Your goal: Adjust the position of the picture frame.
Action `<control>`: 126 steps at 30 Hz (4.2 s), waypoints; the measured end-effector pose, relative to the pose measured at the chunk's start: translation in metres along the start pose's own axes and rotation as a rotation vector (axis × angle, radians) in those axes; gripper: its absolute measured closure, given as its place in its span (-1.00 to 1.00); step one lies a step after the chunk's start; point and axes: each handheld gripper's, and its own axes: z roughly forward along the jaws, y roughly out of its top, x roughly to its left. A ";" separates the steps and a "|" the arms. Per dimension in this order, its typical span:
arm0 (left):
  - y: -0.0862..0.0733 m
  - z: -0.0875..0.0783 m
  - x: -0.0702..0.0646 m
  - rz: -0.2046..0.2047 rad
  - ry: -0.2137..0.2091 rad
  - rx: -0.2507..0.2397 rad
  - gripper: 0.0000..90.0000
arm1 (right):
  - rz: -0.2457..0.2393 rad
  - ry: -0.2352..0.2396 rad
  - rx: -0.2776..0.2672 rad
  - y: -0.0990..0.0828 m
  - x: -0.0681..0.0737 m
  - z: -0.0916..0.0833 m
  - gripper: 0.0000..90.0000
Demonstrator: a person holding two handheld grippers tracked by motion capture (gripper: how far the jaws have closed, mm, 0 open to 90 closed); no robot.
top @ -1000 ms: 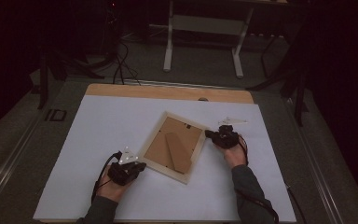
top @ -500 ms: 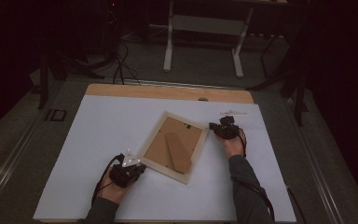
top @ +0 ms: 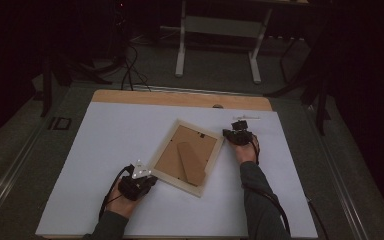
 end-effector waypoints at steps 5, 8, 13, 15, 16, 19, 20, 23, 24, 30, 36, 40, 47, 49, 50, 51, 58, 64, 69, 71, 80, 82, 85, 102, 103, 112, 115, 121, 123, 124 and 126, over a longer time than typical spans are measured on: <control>0.000 0.000 0.000 -0.001 0.002 0.000 1.00 | 0.000 0.001 0.013 0.001 0.001 0.000 1.00; 0.001 0.002 0.001 -0.005 0.001 -0.003 1.00 | 0.007 0.007 0.017 0.000 0.000 -0.001 1.00; 0.003 0.003 0.002 -0.005 0.005 -0.005 1.00 | -0.002 0.005 0.049 -0.004 0.002 0.003 1.00; 0.003 0.004 0.003 -0.005 0.006 -0.004 1.00 | -0.002 0.010 0.052 -0.006 0.003 0.005 1.00; 0.004 0.004 0.003 -0.006 0.006 -0.003 1.00 | -0.005 0.012 0.053 -0.006 0.003 0.004 1.00; 0.005 0.005 0.004 -0.007 0.011 -0.004 1.00 | -0.013 0.015 0.058 -0.006 0.004 0.003 1.00; 0.005 0.006 0.005 -0.014 0.011 -0.005 1.00 | -0.014 0.017 0.059 -0.006 0.004 0.002 1.00; 0.007 0.008 0.007 -0.025 0.010 -0.008 1.00 | -0.028 0.010 0.064 -0.007 0.004 -0.001 1.00; 0.008 0.008 0.008 -0.024 0.013 -0.007 1.00 | -0.031 0.012 0.067 -0.008 0.004 -0.003 1.00; 0.014 0.014 0.013 -0.037 0.012 -0.010 1.00 | -0.042 0.020 0.079 -0.016 -0.002 -0.012 1.00; 0.020 0.017 0.015 -0.018 0.030 0.017 1.00 | -0.078 0.023 0.103 -0.022 -0.002 -0.021 1.00; 0.022 0.018 0.020 -0.016 0.018 0.023 1.00 | -0.083 0.028 0.101 -0.026 -0.003 -0.026 1.00; 0.029 0.021 0.027 -0.029 0.025 0.045 1.00 | -0.119 0.033 0.117 -0.029 -0.002 -0.031 1.00; 0.031 0.023 0.029 -0.030 0.029 0.050 1.00 | -0.126 0.035 0.118 -0.031 -0.002 -0.033 1.00; 0.032 0.023 0.031 -0.032 0.030 0.055 1.00 | -0.127 0.037 0.120 -0.032 -0.002 -0.034 1.00; 0.033 0.024 0.032 -0.032 0.036 0.060 1.00 | -0.131 0.039 0.121 -0.032 -0.002 -0.035 1.00; 0.041 0.028 0.041 -0.050 0.065 0.081 1.00 | -0.153 0.054 0.124 -0.037 0.000 -0.039 1.00; 0.047 0.032 0.048 -0.056 0.088 0.089 1.00 | -0.139 0.063 0.118 -0.041 0.001 -0.042 1.00; 0.049 0.034 0.054 -0.078 0.088 0.089 1.00 | -0.134 0.067 0.112 -0.043 0.003 -0.043 1.00; 0.051 0.035 0.056 -0.082 0.096 0.092 1.00 | -0.132 0.070 0.113 -0.044 0.003 -0.044 1.00; 0.056 0.040 0.062 -0.069 0.104 0.099 1.00 | -0.124 0.084 0.110 -0.050 0.005 -0.049 1.00; 0.058 0.041 0.064 -0.071 0.106 0.101 1.00 | -0.123 0.084 0.110 -0.051 0.005 -0.050 1.00; 0.060 0.043 0.068 -0.076 0.105 0.096 1.00 | -0.119 0.087 0.105 -0.055 0.007 -0.053 1.00; 0.044 0.029 0.065 -0.102 0.067 0.077 1.00 | -0.137 0.132 0.082 -0.071 0.020 -0.064 1.00; 0.043 0.028 0.065 -0.103 0.066 0.078 1.00 | -0.136 0.133 0.083 -0.071 0.021 -0.064 1.00; 0.040 0.026 0.071 -0.129 0.075 0.066 1.00 | -0.135 0.149 0.073 -0.075 0.028 -0.064 1.00; 0.039 0.026 0.073 -0.141 0.075 0.062 1.00 | -0.130 0.155 0.071 -0.077 0.030 -0.065 1.00; 0.039 0.026 0.072 -0.136 0.080 0.059 1.00 | -0.111 0.162 0.060 -0.083 0.032 -0.069 1.00; 0.039 0.026 0.072 -0.137 0.082 0.059 1.00 | -0.109 0.162 0.060 -0.084 0.032 -0.069 1.00; 0.039 0.026 0.072 -0.136 0.084 0.059 1.00 | -0.106 0.161 0.058 -0.084 0.033 -0.069 1.00; 0.039 0.026 0.072 -0.137 0.085 0.059 1.00 | -0.103 0.162 0.056 -0.085 0.033 -0.070 1.00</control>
